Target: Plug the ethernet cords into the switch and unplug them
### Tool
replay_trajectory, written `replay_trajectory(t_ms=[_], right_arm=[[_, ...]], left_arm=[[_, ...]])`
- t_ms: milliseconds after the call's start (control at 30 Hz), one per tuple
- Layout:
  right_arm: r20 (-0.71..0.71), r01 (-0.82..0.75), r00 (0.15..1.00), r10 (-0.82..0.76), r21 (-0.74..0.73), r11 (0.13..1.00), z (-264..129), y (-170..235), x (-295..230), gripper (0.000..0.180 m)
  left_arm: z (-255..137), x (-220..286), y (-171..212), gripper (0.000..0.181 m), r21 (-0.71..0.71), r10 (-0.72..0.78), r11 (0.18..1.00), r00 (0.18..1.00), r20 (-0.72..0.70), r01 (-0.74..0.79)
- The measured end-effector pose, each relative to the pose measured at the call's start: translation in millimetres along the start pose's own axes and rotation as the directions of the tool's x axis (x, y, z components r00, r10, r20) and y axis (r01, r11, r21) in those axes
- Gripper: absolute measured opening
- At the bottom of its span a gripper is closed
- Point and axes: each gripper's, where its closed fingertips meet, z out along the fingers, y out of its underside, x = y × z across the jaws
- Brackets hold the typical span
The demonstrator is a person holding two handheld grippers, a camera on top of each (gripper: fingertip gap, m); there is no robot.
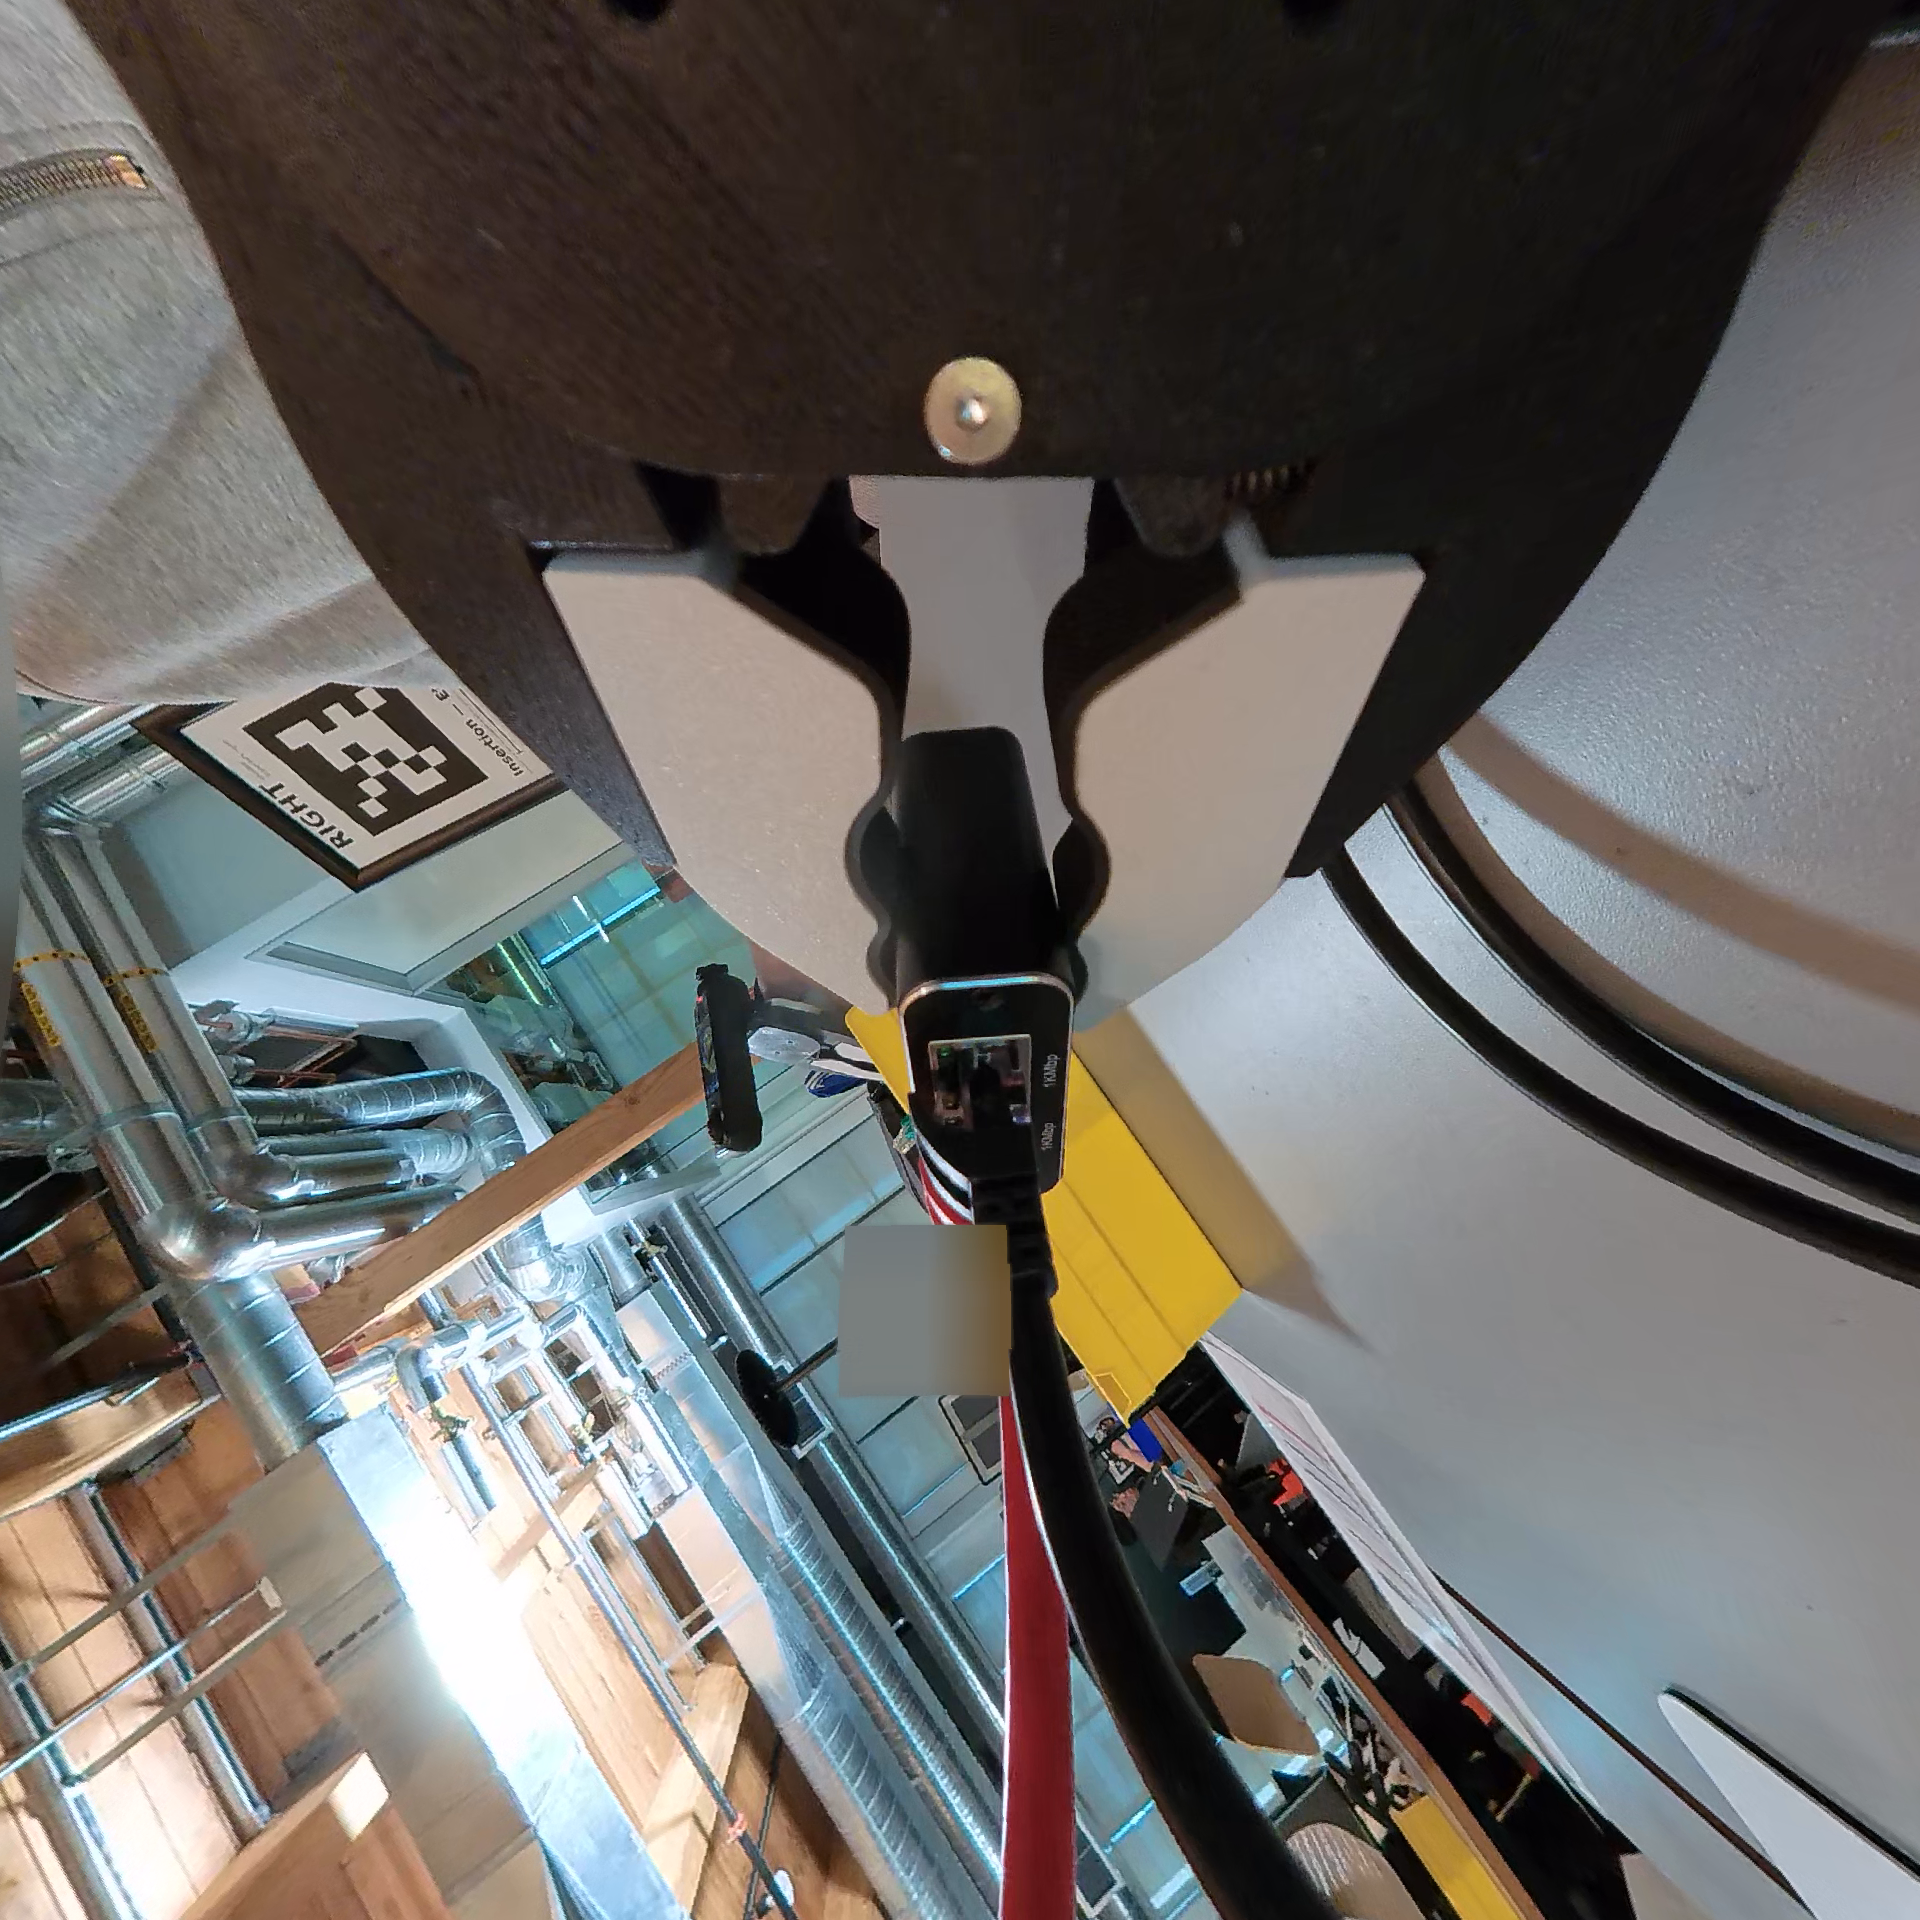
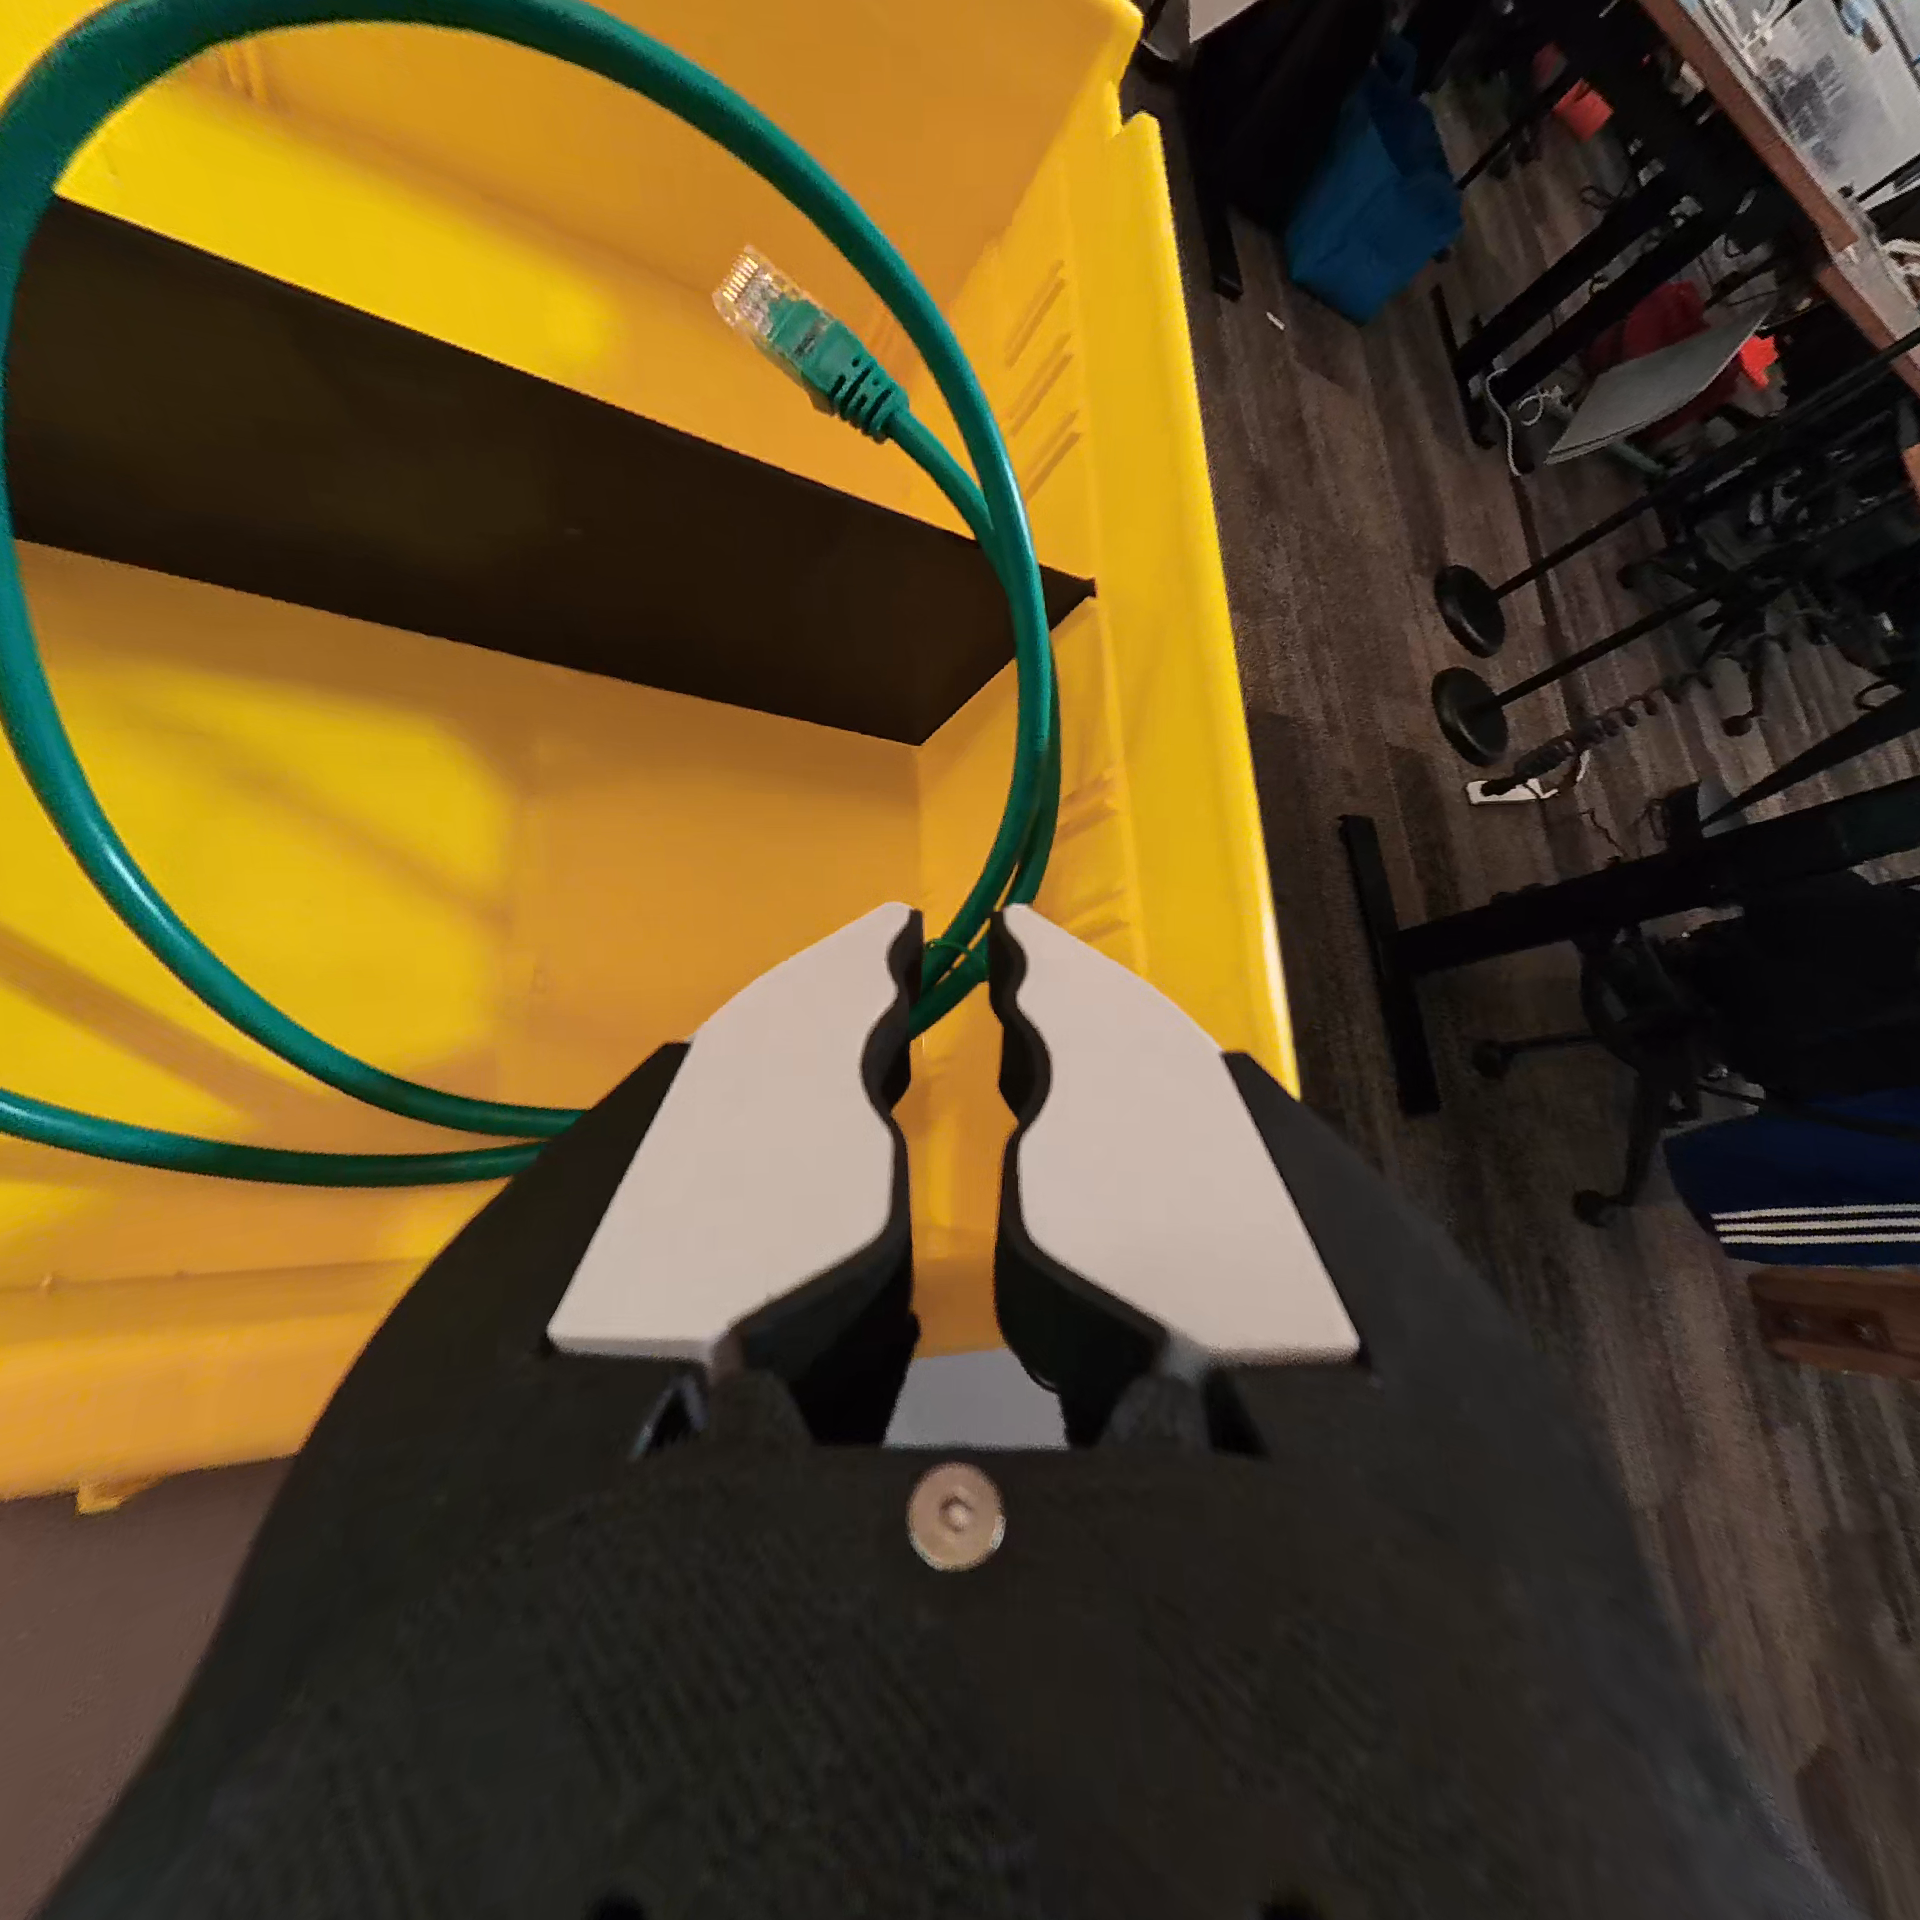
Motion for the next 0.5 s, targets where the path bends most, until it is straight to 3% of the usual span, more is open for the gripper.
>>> replay_trajectory(t_ms=[300,500], right_arm=[[-0.025,0.02,1.0,-0.019,0.029,0.999,7,-7,1,0.013],[-0.134,0.15,0.982,-0.131,0.149,0.977,11,-48,7,0.019]], left_arm=[[0,0,0,0.025,0.0,-0.001,1.0,1.0,0.001,0.001],[0,-1,0,0.025,0.003,0.0,1.0,1.0,0.006,0.0]])
